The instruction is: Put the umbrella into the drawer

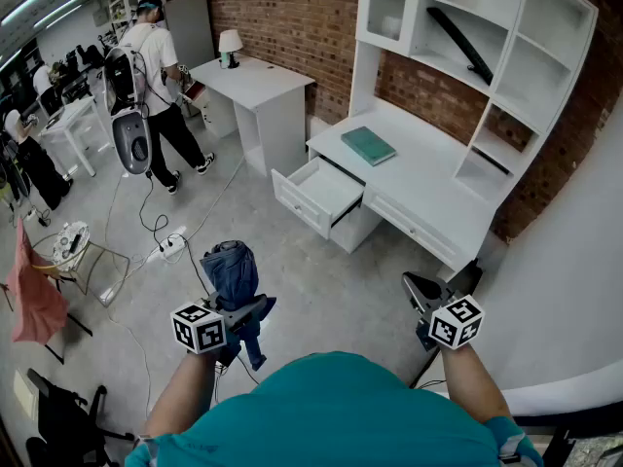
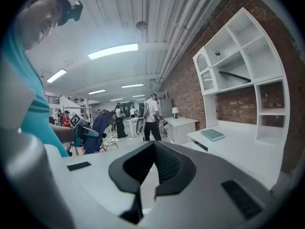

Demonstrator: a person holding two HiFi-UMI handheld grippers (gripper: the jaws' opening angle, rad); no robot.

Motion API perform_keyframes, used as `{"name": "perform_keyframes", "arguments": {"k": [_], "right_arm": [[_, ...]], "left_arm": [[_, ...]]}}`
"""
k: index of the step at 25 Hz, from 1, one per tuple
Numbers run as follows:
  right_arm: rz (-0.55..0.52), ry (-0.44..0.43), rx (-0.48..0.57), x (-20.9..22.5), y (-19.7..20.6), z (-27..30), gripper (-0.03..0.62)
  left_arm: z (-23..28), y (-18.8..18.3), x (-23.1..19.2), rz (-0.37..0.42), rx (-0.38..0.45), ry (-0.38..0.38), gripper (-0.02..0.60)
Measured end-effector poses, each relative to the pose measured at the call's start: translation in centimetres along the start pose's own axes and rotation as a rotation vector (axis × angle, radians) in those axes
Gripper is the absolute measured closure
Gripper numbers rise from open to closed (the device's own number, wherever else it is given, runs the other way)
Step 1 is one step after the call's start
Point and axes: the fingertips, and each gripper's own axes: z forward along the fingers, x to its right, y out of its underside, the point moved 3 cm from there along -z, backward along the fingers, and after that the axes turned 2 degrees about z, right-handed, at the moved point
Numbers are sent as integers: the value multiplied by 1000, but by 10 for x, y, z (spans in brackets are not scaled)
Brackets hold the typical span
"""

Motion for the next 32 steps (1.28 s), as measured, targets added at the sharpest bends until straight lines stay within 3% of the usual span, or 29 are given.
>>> {"name": "perform_keyframes", "arguments": {"k": [17,32], "right_arm": [[48,-14,54,29,-10,-7,572],[-3,-53,26,91,-11,-37,572]], "left_arm": [[26,-14,7,44,0,-19,327],[98,-27,70,62,57,-25,327]]}}
